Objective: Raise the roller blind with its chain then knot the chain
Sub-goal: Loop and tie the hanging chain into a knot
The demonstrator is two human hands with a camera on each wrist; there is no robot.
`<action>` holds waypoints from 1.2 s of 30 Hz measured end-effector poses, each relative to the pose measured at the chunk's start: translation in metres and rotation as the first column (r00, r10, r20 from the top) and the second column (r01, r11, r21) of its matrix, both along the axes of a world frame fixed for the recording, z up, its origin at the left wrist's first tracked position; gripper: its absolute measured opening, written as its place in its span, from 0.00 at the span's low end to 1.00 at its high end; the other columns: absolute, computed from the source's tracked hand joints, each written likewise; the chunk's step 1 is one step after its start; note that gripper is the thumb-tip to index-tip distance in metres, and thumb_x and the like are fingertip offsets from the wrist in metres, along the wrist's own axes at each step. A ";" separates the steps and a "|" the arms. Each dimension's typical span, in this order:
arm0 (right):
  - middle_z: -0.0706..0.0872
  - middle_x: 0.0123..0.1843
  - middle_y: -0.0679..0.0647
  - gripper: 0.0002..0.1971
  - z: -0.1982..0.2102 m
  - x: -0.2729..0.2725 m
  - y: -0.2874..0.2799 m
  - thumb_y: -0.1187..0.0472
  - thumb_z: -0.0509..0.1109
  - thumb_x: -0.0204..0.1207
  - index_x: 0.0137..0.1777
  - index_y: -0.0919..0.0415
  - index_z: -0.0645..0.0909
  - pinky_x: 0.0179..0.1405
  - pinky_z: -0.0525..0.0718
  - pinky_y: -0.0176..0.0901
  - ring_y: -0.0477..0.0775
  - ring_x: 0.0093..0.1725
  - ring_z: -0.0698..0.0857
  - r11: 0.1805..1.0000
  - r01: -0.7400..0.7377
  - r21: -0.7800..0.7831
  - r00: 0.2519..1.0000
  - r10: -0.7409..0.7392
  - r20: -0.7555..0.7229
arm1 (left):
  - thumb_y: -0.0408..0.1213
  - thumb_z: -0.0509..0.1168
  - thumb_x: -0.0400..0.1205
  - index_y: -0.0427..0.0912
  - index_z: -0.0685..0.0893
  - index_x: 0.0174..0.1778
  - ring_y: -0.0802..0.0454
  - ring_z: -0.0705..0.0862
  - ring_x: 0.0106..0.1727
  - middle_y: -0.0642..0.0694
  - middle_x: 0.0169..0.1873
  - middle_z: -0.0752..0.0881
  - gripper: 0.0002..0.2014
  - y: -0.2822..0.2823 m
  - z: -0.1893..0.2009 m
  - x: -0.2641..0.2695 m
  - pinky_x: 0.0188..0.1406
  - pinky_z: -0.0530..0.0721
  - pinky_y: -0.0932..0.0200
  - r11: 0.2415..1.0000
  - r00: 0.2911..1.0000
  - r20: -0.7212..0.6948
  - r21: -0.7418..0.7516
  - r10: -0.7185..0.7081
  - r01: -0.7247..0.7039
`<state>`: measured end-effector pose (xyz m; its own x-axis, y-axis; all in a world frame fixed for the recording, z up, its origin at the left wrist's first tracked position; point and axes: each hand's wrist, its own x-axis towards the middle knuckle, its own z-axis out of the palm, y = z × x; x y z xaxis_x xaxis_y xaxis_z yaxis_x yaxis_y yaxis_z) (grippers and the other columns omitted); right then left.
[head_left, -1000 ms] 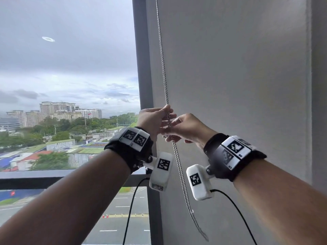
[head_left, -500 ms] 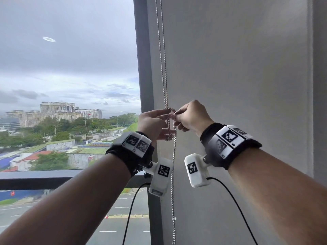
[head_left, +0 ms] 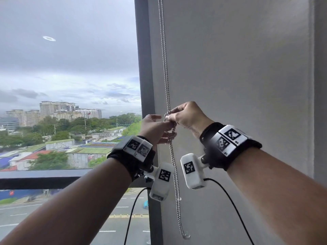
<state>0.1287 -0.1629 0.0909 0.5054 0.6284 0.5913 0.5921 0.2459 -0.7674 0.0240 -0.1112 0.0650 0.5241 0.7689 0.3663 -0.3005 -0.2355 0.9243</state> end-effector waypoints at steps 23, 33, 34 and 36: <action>0.94 0.40 0.56 0.07 -0.020 0.020 0.001 0.60 0.81 0.68 0.44 0.61 0.92 0.54 0.87 0.37 0.48 0.41 0.92 0.977 0.214 -0.021 0.967 -0.209 0.149 | 0.24 0.67 0.74 0.35 0.81 0.51 0.54 0.70 0.19 0.39 0.33 0.84 0.10 0.020 0.010 -0.029 0.16 0.67 0.66 0.997 0.997 -0.003 0.037 -0.073 0.073; 0.94 0.39 0.57 0.06 -0.022 0.020 -0.001 0.60 0.79 0.71 0.44 0.62 0.92 0.29 0.75 0.17 0.48 0.38 0.90 0.963 0.268 -0.024 0.940 -0.256 0.227 | 0.34 0.67 0.77 0.34 0.85 0.44 0.43 0.84 0.33 0.44 0.23 0.76 0.06 0.020 0.005 -0.042 0.44 0.87 0.47 0.953 0.958 -0.019 0.099 -0.285 0.285; 0.94 0.40 0.57 0.07 -0.023 0.020 -0.001 0.60 0.79 0.70 0.45 0.62 0.92 0.29 0.74 0.17 0.47 0.38 0.89 0.963 0.270 -0.025 0.941 -0.258 0.221 | 0.32 0.65 0.79 0.34 0.86 0.51 0.41 0.85 0.37 0.44 0.24 0.78 0.09 0.019 0.004 -0.042 0.49 0.87 0.47 0.941 0.941 0.067 0.098 -0.330 0.323; 0.94 0.43 0.58 0.09 -0.023 0.021 -0.001 0.60 0.80 0.69 0.47 0.62 0.92 0.33 0.75 0.19 0.48 0.39 0.90 0.961 0.274 -0.027 0.941 -0.262 0.213 | 0.28 0.62 0.80 0.38 0.84 0.62 0.40 0.85 0.39 0.43 0.25 0.80 0.16 0.014 0.002 -0.040 0.53 0.86 0.47 0.922 0.910 0.160 0.123 -0.383 0.366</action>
